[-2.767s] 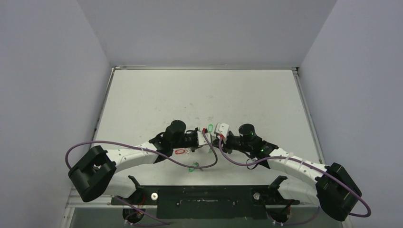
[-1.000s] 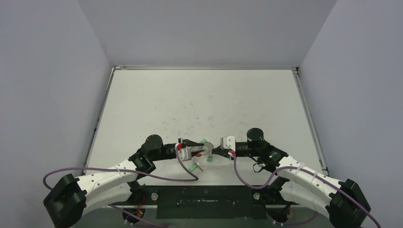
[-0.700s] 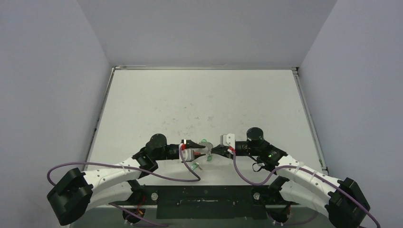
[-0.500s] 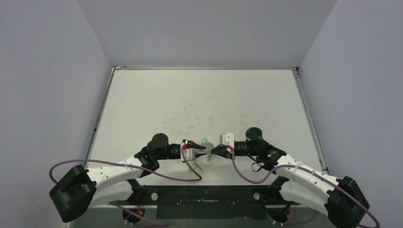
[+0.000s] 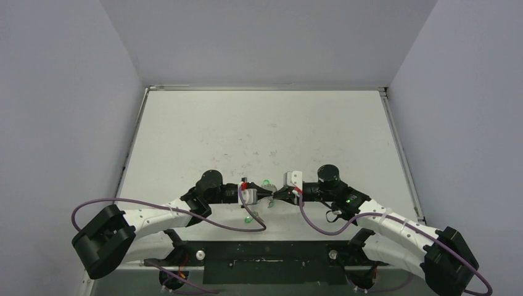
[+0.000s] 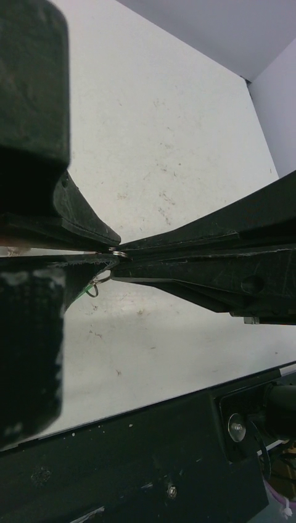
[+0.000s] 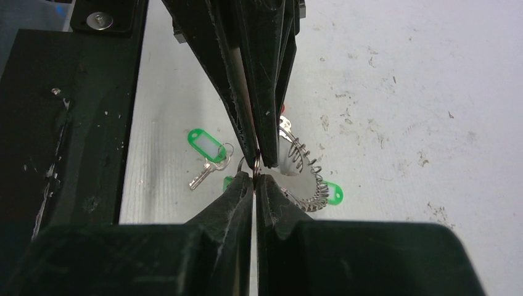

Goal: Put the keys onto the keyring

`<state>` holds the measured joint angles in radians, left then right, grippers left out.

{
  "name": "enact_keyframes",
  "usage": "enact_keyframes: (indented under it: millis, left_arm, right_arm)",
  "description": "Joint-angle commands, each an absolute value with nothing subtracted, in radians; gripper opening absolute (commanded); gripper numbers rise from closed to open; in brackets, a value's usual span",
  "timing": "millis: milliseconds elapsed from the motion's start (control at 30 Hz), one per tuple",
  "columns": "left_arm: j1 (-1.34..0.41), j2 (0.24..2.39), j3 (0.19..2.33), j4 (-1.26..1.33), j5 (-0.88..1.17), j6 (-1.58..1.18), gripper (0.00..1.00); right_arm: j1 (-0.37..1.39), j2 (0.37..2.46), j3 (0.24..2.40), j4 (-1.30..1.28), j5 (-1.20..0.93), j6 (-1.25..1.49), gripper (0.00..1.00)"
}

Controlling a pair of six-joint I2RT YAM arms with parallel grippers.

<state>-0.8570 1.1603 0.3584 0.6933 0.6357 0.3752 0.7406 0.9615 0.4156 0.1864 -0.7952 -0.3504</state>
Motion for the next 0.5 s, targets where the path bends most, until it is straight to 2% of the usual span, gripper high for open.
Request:
enact_keyframes:
  millis: [0,67,200,300,367,467]
  left_arm:
    - [-0.862,1.175,0.407,0.751,0.661,0.366,0.01]
    - [-0.863,1.179,0.411,0.744,0.663,0.368,0.00]
    - [-0.862,1.170,0.407,0.734,0.638,0.366,0.00]
    - [-0.862,1.158,0.399,0.713,0.611,0.367,0.00]
    - [-0.863,1.153,0.399,0.694,0.606,0.374,0.00]
    - [-0.864,1.148,0.398,0.680,0.602,0.379,0.00]
  right_arm:
    - [0.752,0.959,0.468,0.255,-0.803,-0.348,0.00]
    - [0.752,0.959,0.470,0.251,-0.793,-0.348,0.00]
    - [0.752,0.947,0.472,0.242,-0.733,-0.327,0.25]
    - [0.752,0.918,0.465,0.238,-0.656,-0.310,0.37]
    - [0.752,0.888,0.449,0.242,-0.619,-0.310,0.49]
    - [0.752,0.855,0.435,0.239,-0.582,-0.316,0.55]
